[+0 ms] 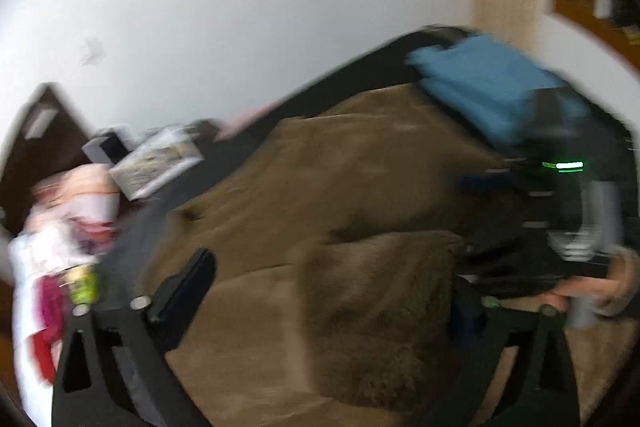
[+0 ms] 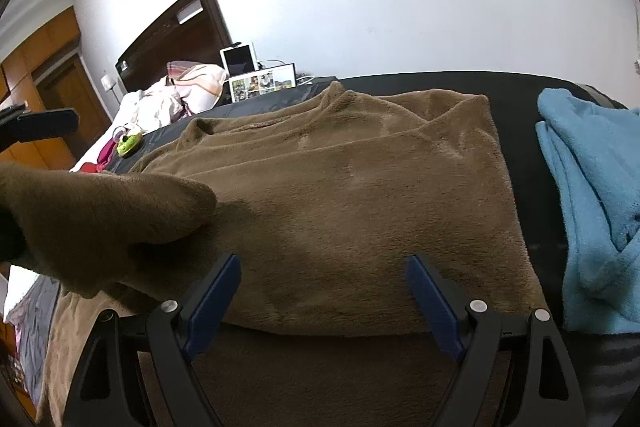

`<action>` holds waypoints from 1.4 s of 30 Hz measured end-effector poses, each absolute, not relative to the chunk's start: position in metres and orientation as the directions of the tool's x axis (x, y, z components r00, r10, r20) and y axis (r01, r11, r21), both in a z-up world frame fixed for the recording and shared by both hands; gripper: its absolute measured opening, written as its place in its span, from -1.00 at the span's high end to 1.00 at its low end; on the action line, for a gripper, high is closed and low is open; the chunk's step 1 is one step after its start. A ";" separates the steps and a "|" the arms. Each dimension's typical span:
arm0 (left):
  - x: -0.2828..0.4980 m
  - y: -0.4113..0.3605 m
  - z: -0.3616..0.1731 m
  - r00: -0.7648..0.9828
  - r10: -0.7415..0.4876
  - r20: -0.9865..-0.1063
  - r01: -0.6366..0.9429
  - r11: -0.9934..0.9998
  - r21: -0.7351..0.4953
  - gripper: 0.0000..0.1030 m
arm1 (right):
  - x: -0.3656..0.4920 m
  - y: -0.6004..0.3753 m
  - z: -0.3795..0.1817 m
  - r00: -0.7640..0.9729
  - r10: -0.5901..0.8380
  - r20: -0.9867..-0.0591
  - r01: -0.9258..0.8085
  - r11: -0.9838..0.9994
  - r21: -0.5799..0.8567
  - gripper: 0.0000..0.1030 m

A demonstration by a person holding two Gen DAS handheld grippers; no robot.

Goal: Fold clothes
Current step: 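Carry the held side across the sweatshirt front with the left gripper, then lay the side down on the sweatshirt and open the left gripper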

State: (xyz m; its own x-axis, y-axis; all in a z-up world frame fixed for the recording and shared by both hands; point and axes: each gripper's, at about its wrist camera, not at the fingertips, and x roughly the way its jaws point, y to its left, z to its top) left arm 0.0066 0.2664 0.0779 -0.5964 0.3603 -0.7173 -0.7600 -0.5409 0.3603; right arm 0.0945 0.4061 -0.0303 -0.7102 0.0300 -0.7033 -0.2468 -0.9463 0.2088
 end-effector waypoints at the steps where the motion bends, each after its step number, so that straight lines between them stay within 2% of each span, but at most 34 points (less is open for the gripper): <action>1: 0.009 0.269 0.075 -0.637 0.329 -0.697 -0.731 -0.545 0.410 -0.98 | 0.095 0.407 -0.030 -0.712 0.034 -0.701 -0.251 -0.945 0.208 -0.69; 2: 0.011 0.270 0.075 -0.644 0.328 -0.692 -0.727 -0.545 0.418 -0.98 | 0.095 0.407 -0.029 -0.714 0.039 -0.699 -0.255 -0.944 0.208 -0.69; 3: 0.013 0.268 0.079 -0.613 0.365 -0.701 -0.750 -0.548 0.370 -0.98 | 0.096 0.408 -0.029 -0.716 0.044 -0.697 -0.260 -0.943 0.207 -0.69; 8: 0.015 0.258 0.096 -0.355 0.592 -0.723 -0.869 -0.494 0.023 -0.99 | 0.099 0.412 -0.026 -0.726 0.069 -0.685 -0.281 -0.938 0.204 -0.69; 9: 0.017 0.263 0.090 -0.339 0.571 -0.748 -0.882 -0.470 0.041 -0.99 | 0.099 0.412 -0.025 -0.727 0.074 -0.682 -0.286 -0.936 0.204 -0.69; 11: 0.020 0.274 0.072 -0.440 0.454 -0.775 -0.847 -0.496 0.191 -0.98 | 0.100 0.414 -0.024 -0.731 0.083 -0.677 -0.294 -0.934 0.203 -0.69; 13: 0.018 0.278 0.058 -0.487 0.383 -0.785 -0.811 -0.532 0.244 -0.98 | 0.103 0.417 -0.022 -0.736 0.100 -0.669 -0.312 -0.928 0.204 -0.69; 15: 0.012 0.268 0.062 -0.436 0.443 -0.783 -0.814 -0.565 0.134 -0.98 | 0.105 0.420 -0.020 -0.741 0.118 -0.661 -0.330 -0.922 0.205 -0.69; 21: 0.010 0.246 0.084 -0.411 0.558 -0.721 -0.810 -0.586 0.009 -0.99 | 0.112 0.428 -0.013 -0.753 0.171 -0.635 -0.382 -0.900 0.210 -0.69; 29: 0.033 0.284 0.086 -0.567 0.489 -0.663 -0.788 -0.558 0.262 -0.98 | 0.124 0.447 -0.002 -0.769 0.226 -0.598 -0.448 -0.858 0.252 -0.69; 34: 0.020 0.254 0.096 -0.535 0.547 -0.644 -0.763 -0.640 0.091 -0.98 | 0.130 0.444 0.007 -0.831 0.138 -0.538 -0.353 -0.879 0.321 -0.69; 37: 0.001 0.219 0.094 -0.539 0.554 -0.634 -0.698 -0.716 -0.032 -0.98 | 0.132 0.423 0.017 -0.876 0.031 -0.482 -0.204 -0.928 0.312 -0.69; 42: -0.020 0.148 0.073 -0.588 0.525 -0.616 -0.565 -0.811 -0.152 -0.98 | 0.135 0.363 0.019 -0.846 -0.097 -0.524 0.038 -0.992 0.123 -0.69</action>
State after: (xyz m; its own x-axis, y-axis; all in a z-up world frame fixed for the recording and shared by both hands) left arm -0.0196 0.1484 0.0731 -0.5877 0.5249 -0.6157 -0.5650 -0.8110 -0.1520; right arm 0.1354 0.3633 0.0193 -0.8461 -0.0971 -0.5241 0.0375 -0.9917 0.1231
